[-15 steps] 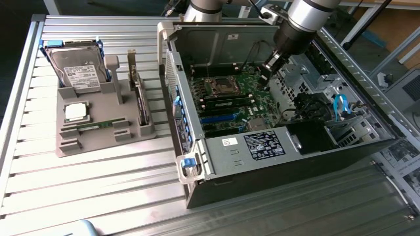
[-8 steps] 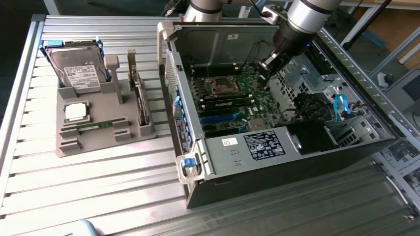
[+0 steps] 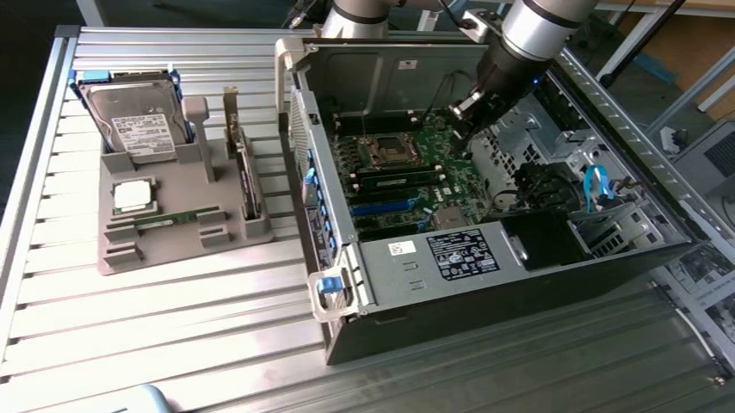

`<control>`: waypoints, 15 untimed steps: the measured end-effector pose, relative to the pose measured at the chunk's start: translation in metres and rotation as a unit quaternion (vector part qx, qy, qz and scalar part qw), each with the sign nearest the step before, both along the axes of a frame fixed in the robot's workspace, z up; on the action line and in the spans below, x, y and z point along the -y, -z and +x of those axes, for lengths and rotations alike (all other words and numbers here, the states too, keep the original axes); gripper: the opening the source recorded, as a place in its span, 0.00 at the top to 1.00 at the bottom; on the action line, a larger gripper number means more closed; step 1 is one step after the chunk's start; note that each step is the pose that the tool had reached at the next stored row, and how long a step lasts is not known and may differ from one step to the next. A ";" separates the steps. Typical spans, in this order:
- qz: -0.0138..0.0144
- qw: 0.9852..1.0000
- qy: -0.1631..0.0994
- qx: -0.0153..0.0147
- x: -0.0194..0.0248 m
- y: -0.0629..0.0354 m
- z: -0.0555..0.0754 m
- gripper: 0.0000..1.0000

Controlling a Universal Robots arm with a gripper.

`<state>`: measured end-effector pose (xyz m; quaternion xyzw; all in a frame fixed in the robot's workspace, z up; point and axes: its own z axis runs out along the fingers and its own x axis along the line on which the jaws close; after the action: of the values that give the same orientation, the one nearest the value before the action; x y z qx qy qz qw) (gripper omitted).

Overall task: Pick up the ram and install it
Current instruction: 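Press down the ram until it locks into place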

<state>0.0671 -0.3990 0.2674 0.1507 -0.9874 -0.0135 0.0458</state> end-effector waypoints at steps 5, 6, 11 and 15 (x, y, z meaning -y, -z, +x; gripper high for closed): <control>0.000 0.999 0.042 0.000 0.0000 0.0017 0.000 0.89; 0.000 0.999 0.050 0.000 0.0000 0.0021 0.000 0.89; 0.000 0.995 0.097 0.000 0.0000 0.0040 0.000 0.89; 0.000 0.991 0.130 0.000 0.0000 0.0053 0.000 0.89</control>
<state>0.0671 -0.3990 0.2621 0.0209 -0.9986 -0.0193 0.0437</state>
